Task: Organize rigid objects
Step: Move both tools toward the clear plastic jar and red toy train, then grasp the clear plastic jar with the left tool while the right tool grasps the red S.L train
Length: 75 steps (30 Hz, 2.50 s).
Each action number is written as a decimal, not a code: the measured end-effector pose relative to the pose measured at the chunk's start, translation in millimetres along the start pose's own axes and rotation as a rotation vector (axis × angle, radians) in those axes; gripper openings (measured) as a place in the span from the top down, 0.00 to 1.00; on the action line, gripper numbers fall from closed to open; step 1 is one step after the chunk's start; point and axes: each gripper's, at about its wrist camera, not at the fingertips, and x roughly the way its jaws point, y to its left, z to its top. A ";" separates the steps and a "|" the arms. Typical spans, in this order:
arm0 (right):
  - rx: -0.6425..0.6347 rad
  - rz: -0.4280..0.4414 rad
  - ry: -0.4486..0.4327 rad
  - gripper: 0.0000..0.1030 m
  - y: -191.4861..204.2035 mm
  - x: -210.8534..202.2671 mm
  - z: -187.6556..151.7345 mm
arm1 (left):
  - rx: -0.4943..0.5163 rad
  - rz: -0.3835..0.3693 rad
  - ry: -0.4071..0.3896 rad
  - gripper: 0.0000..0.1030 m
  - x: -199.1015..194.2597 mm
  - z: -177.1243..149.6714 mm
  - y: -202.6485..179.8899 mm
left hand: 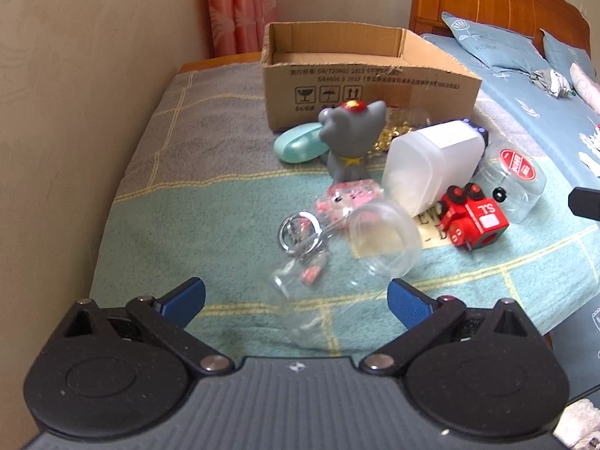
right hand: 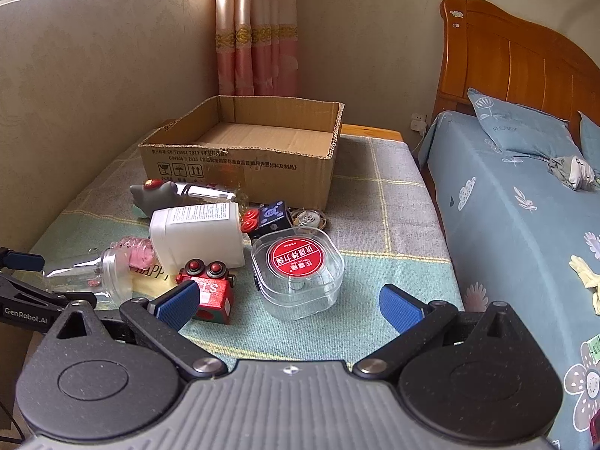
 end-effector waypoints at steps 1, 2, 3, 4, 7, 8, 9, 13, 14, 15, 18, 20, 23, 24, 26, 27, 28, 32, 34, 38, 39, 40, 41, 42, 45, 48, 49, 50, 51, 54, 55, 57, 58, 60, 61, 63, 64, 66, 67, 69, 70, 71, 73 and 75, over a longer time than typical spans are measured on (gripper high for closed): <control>-0.001 0.001 0.012 0.00 -0.9 3.8 -0.8 | -0.003 0.005 0.006 0.01 0.1 -1.2 2.8; -0.003 0.004 0.022 0.00 -1.6 6.9 -1.8 | -0.002 0.011 0.009 0.01 0.2 -2.9 5.4; -0.007 0.007 0.030 0.00 -1.6 9.4 -3.0 | 0.000 0.023 0.011 0.01 0.9 -4.2 8.1; -0.012 0.014 0.040 0.00 -1.2 12.7 -4.2 | -0.003 0.039 0.015 0.01 1.7 -5.2 11.1; -0.026 0.036 0.069 0.00 0.1 20.7 -8.2 | -0.023 0.087 0.024 0.01 4.6 -6.3 21.7; -0.035 0.046 0.077 0.00 1.0 23.0 -9.9 | -0.032 0.102 0.024 0.01 5.3 -6.3 25.0; -0.047 0.056 0.083 0.00 2.7 25.6 -12.0 | -0.040 0.113 0.025 0.01 6.3 -6.3 28.2; -0.103 0.079 0.109 0.00 8.4 37.3 -21.8 | -0.047 0.063 0.016 0.01 2.2 -6.7 28.4; -0.117 0.085 0.117 0.00 9.7 40.5 -24.5 | -0.038 0.033 0.014 0.01 0.6 -7.4 24.3; -0.126 0.088 0.127 0.00 10.8 43.5 -27.1 | -0.026 0.009 0.014 0.01 0.0 -7.9 19.3; -0.164 0.094 0.151 0.00 14.8 51.1 -34.2 | 0.010 -0.027 0.022 0.01 3.4 -7.9 3.0; -0.170 0.102 0.148 0.00 15.3 53.2 -37.8 | 0.023 -0.033 0.028 0.01 8.0 -6.6 -5.3; -0.149 0.130 0.148 0.00 11.3 54.9 -39.3 | 0.029 -0.041 0.014 0.01 10.6 -3.6 -12.7; -0.155 0.131 0.139 0.00 11.3 54.7 -40.2 | 0.028 -0.049 0.010 0.01 11.4 -1.6 -14.1; -0.163 0.139 0.124 0.00 10.8 54.1 -41.5 | 0.027 -0.061 0.000 0.01 12.7 2.9 -16.8; -0.166 0.142 0.118 0.00 10.5 54.2 -41.6 | 0.030 -0.062 0.000 0.01 14.0 5.5 -18.5; -0.169 0.145 0.111 0.00 10.2 54.4 -41.8 | 0.035 -0.056 0.000 0.01 16.0 8.1 -21.2; -0.174 0.152 0.092 0.00 10.4 55.5 -42.3 | 0.052 -0.028 -0.003 0.01 21.9 16.2 -28.0; -0.178 0.157 0.084 0.00 9.7 55.7 -43.2 | 0.053 -0.015 -0.005 0.01 26.2 18.9 -29.6; -0.186 0.167 0.076 0.00 8.5 56.4 -43.5 | 0.085 0.042 -0.013 0.01 30.7 20.5 -29.5; -0.187 0.168 0.076 0.00 8.4 56.2 -43.8 | 0.091 0.053 -0.017 0.01 30.8 20.1 -28.1; -0.188 0.169 0.077 0.00 8.8 56.2 -43.7 | 0.090 0.060 -0.020 0.01 30.3 19.5 -25.9; -0.190 0.172 0.078 0.00 9.1 56.0 -43.7 | 0.084 0.061 -0.021 0.01 30.0 18.9 -23.5; -0.193 0.176 0.079 0.00 9.9 56.0 -43.5 | 0.076 0.061 -0.021 0.01 29.6 18.0 -20.3; -0.206 0.187 0.088 0.00 14.8 56.2 -42.5 | 0.065 0.068 -0.025 0.01 27.0 14.1 -11.2; -0.228 0.210 0.097 0.00 23.4 56.4 -41.4 | 0.074 0.081 -0.036 0.01 25.7 10.6 -3.8; -0.237 0.220 0.100 0.00 26.8 56.8 -40.7 | 0.075 0.077 -0.039 0.01 25.5 9.7 -1.5; -0.248 0.230 0.102 0.00 30.4 57.3 -40.1 | 0.073 0.075 -0.042 0.01 25.6 9.1 0.4; -0.257 0.239 0.106 0.00 34.4 57.9 -39.2 | 0.069 0.075 -0.045 0.01 25.9 8.9 2.1; -0.281 0.260 0.116 0.00 45.9 60.8 -36.1 | 0.063 0.063 -0.058 0.01 26.5 9.0 5.6; -0.289 0.265 0.119 0.00 49.9 62.1 -34.8 | 0.059 0.049 -0.062 0.03 26.7 9.1 7.6; -0.301 0.272 0.125 0.00 55.8 64.5 -32.4 | 0.052 0.028 -0.063 0.06 26.2 9.4 9.9; -0.306 0.275 0.128 0.00 58.7 65.6 -31.4 | 0.045 0.019 -0.063 0.11 26.1 9.7 11.5; -0.311 0.277 0.134 0.00 62.6 68.6 -28.7 | 0.036 0.011 -0.062 0.11 25.8 9.4 15.2; -0.313 0.279 0.137 0.00 64.5 70.5 -27.5 | 0.035 0.015 -0.066 0.11 25.6 9.0 16.8; -0.316 0.280 0.141 0.00 68.3 73.6 -24.9 | 0.033 0.028 -0.071 0.11 25.6 8.0 20.1; -0.318 0.282 0.142 0.00 70.0 75.2 -23.5 | 0.031 0.032 -0.074 0.11 25.5 8.0 22.2; -0.320 0.284 0.145 0.00 73.0 78.9 -20.5 | 0.017 0.031 -0.074 0.11 26.0 8.1 26.8; -0.323 0.286 0.145 0.00 75.3 80.5 -18.9 | 0.009 0.027 -0.074 0.11 26.1 8.3 28.6; -0.327 0.286 0.147 0.00 78.9 85.2 -15.3 | 0.006 0.019 -0.077 0.11 26.2 8.5 31.0; -0.329 0.287 0.148 0.00 81.0 87.7 -13.4 | 0.006 0.018 -0.077 0.11 26.4 8.5 31.6; -0.331 0.288 0.149 0.00 82.8 89.8 -11.7 | 0.006 0.016 -0.077 0.11 26.6 8.8 32.0; -0.341 0.294 0.152 0.00 86.6 93.3 -8.6 | 0.003 0.010 -0.079 0.11 27.0 9.3 32.6; -0.344 0.297 0.152 0.00 89.5 96.0 -6.2 | 0.003 0.002 -0.080 0.12 27.7 9.9 32.9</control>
